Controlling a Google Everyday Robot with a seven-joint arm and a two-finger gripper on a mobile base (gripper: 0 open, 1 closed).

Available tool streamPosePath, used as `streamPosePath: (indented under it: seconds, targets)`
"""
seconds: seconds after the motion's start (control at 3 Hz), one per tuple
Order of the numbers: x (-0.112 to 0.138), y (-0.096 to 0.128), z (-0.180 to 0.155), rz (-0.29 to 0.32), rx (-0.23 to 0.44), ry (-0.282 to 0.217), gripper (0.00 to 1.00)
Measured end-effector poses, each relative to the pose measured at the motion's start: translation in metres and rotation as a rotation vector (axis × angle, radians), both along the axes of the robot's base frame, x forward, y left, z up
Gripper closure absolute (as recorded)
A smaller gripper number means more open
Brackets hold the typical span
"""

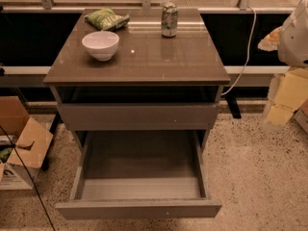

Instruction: Place 7up can into middle drawer

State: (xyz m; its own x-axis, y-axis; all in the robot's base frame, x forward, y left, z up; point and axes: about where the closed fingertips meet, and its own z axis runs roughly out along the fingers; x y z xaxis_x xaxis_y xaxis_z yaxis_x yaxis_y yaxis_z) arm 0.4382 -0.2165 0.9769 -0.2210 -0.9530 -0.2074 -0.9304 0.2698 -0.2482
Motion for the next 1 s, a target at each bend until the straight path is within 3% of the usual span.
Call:
streamPosePath:
  seconds: [0.33,0.67,1.0]
  targets:
    - [0.0,0.0,0.0,0.0,0.0,0.0,0.0]
    - [0.013,0.011,0.0,0.002,0.085,-0.028,0.0]
    - [0.044,0.036,-0.001,0.01,0.242,-0.073,0.0]
